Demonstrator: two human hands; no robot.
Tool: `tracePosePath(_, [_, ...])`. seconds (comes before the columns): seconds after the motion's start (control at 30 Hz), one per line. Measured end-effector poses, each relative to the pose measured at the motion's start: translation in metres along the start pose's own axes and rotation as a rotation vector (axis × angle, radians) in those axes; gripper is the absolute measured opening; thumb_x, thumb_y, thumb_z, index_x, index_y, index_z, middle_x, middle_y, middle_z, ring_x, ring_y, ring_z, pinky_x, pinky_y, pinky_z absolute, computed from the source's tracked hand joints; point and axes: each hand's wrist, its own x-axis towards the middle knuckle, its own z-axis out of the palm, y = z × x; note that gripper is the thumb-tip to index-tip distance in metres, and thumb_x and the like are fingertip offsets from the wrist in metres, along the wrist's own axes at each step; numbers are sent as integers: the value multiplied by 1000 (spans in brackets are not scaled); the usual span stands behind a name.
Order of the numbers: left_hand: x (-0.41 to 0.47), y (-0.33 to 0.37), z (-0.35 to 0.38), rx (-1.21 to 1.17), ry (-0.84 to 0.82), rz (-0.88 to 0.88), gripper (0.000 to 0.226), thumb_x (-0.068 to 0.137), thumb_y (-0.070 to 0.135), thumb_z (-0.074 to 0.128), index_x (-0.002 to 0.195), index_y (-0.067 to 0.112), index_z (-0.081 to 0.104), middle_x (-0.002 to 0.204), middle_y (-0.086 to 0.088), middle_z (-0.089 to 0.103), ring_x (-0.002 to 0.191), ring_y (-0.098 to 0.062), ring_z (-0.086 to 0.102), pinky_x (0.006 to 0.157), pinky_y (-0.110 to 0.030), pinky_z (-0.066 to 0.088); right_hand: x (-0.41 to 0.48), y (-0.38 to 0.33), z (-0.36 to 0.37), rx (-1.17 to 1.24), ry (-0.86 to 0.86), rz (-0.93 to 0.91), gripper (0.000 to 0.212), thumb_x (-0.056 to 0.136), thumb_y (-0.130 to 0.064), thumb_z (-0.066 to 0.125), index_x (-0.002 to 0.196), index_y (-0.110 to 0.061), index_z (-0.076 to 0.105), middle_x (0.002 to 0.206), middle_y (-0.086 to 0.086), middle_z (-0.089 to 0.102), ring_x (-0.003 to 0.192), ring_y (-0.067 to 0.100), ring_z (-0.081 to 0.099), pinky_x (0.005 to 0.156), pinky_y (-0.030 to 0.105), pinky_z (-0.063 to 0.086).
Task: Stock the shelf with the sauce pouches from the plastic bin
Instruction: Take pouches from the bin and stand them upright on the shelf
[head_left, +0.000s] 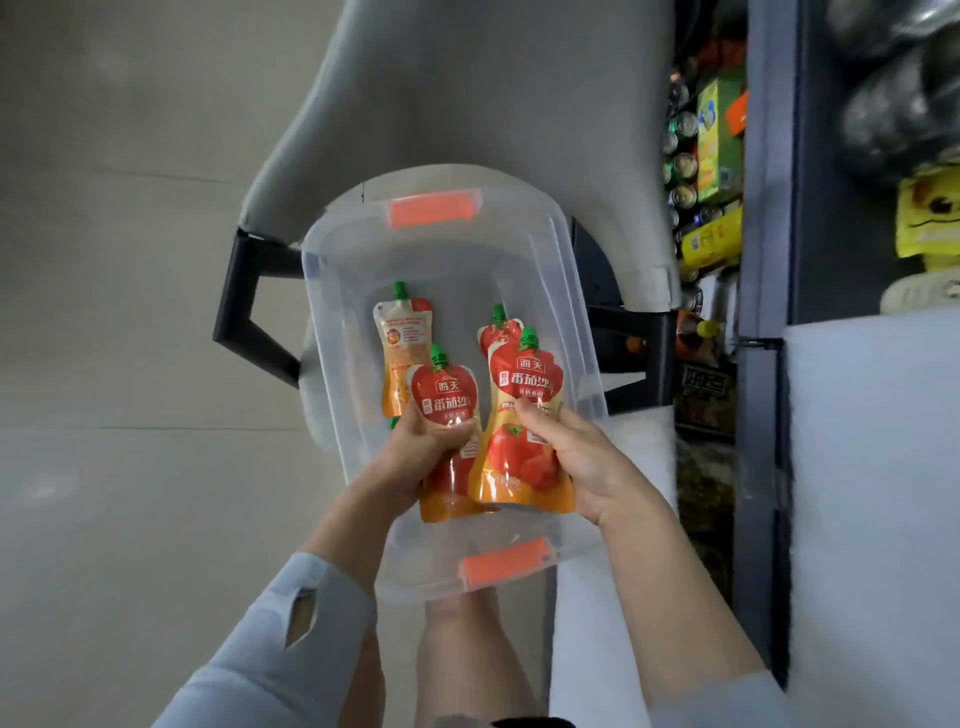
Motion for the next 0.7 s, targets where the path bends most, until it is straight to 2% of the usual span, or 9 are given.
tracePosePath(0.1, [-30, 20, -2, 63, -31, 42, 37, 84, 7, 70, 117, 13, 54, 112, -18, 67, 99, -32, 68, 83, -45, 56, -31, -4, 9, -41, 46, -107, 30, 89, -37, 68, 116, -26, 64, 109, 1, 75, 105, 21, 70, 97, 43, 53])
tracePosePath(0.17, [-49, 34, -3, 83, -46, 70, 37, 84, 7, 70, 119, 4, 56, 113, -21, 67, 98, -34, 68, 83, -46, 57, -52, -6, 15, -21, 80, -172, 24, 92, -36, 65, 113, -25, 66, 106, 0, 76, 101, 19, 72, 88, 35, 56])
tracePosePath(0.23, [-69, 49, -1, 108, -66, 84, 38, 84, 6, 69, 119, -1, 57, 113, -22, 67, 99, -36, 68, 83, -48, 57, -73, -7, 20, 13, 124, -211, 26, 93, -40, 63, 113, -24, 67, 105, 1, 76, 99, 18, 73, 86, 35, 56])
tracePosePath(0.3, [-92, 64, 5, 173, -100, 115, 36, 85, 5, 69, 118, -1, 57, 111, -22, 68, 99, -36, 68, 83, -47, 57, -96, -7, 24, 27, 169, -261, 29, 92, -42, 64, 114, -22, 67, 106, 3, 76, 100, 20, 73, 88, 39, 56])
tracePosePath(0.4, [-129, 81, 20, 257, -162, 187, 34, 86, 6, 67, 118, 2, 56, 112, -20, 68, 100, -35, 67, 82, -44, 58, -137, -6, 26, 46, 268, -391, 24, 92, -38, 66, 108, -20, 69, 102, 3, 77, 92, 18, 74, 79, 34, 58])
tracePosePath(0.53, [-172, 97, 41, 312, -251, 265, 34, 87, 9, 68, 118, 4, 57, 112, -20, 68, 102, -37, 67, 85, -47, 57, -192, 2, 25, 104, 404, -570, 20, 93, -33, 67, 110, -23, 70, 98, -3, 77, 90, 14, 74, 73, 27, 56])
tracePosePath(0.6, [-190, 104, 53, 367, -306, 323, 26, 86, 12, 68, 111, 7, 60, 105, -18, 70, 95, -34, 69, 83, -47, 58, -218, 8, 23, 124, 476, -634, 18, 92, -32, 67, 109, -25, 69, 97, -6, 77, 89, 13, 74, 73, 26, 56])
tracePosePath(0.7, [-215, 110, 74, 442, -374, 420, 19, 86, 9, 69, 103, 5, 63, 98, -20, 70, 84, -33, 70, 77, -47, 59, -252, 21, 19, 192, 565, -712, 21, 90, -32, 70, 109, -25, 68, 99, -2, 76, 91, 17, 74, 78, 33, 58])
